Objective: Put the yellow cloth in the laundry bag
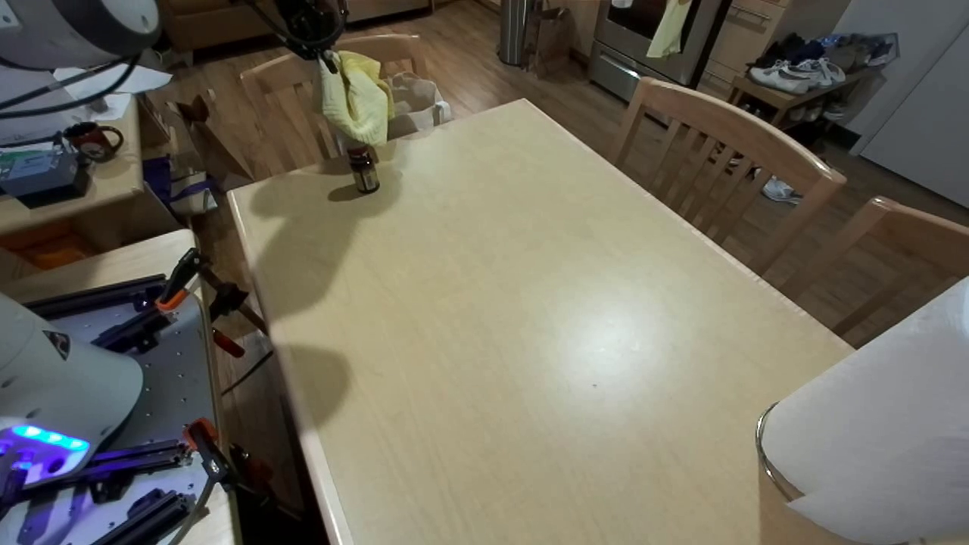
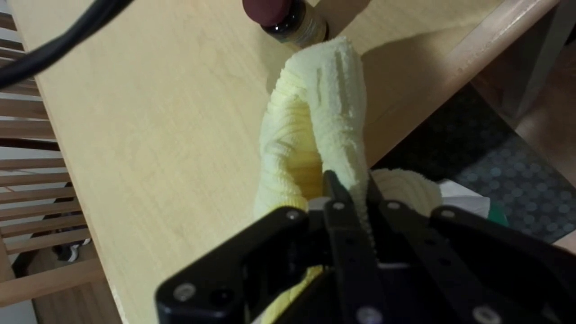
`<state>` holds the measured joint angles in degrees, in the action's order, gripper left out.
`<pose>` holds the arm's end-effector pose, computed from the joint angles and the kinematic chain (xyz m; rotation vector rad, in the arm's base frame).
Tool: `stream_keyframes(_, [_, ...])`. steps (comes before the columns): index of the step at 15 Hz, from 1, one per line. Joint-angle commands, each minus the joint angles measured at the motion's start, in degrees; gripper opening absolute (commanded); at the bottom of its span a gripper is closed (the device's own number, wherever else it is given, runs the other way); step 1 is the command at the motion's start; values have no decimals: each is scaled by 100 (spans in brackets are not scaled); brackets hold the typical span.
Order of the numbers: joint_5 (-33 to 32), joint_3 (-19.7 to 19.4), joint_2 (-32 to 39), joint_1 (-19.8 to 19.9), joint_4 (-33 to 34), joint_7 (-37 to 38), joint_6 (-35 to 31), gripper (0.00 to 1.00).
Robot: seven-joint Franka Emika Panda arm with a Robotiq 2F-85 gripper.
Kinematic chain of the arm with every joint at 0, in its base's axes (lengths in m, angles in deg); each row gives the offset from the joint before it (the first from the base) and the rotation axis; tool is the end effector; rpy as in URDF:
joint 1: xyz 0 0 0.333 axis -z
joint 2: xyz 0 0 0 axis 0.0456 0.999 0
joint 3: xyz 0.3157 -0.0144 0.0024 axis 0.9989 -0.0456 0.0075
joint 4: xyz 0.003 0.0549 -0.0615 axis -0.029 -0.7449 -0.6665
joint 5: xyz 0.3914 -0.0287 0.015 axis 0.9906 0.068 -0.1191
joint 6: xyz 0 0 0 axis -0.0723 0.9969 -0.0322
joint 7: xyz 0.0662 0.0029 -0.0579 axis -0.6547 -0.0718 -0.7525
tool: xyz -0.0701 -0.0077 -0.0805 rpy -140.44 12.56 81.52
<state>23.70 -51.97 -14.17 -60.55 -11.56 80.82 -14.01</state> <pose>0.4748 0.5819 0.2546 2.2790 0.8999 -0.1547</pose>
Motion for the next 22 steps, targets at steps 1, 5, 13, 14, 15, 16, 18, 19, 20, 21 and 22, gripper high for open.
stream_keyframes(1, [-250, -199, 11, -124, 94, -4, 141, 5])
stream_keyframes(5, [-997, -711, 22, -482, 32, -430, 127, 4])
stream_keyframes(13, [-1941, -1012, 649, -1027, 59, -1115, -452, 5])
stream_keyframes(14, [-2029, -1021, 708, -1018, 76, -1194, -588, 5])
stream_keyframes(15, [-2107, -1025, 774, -1015, 81, -1216, -669, 5])
stream_keyframes(16, [-2131, -996, 794, -980, 78, -1263, -718, 5])
stream_keyframes(18, [-1905, -745, 695, -846, 134, -1423, -802, 5])
stream_keyframes(19, [-2026, -869, 793, -967, 42, -1106, -706, 9])
stream_keyframes(20, [-2013, -831, 712, -950, -69, -1134, -772, 9])
stream_keyframes(21, [-2006, -815, 693, -925, -66, -1166, -782, 9])
stream_keyframes(22, [-2003, -808, 678, -912, -67, -1179, -785, 5])
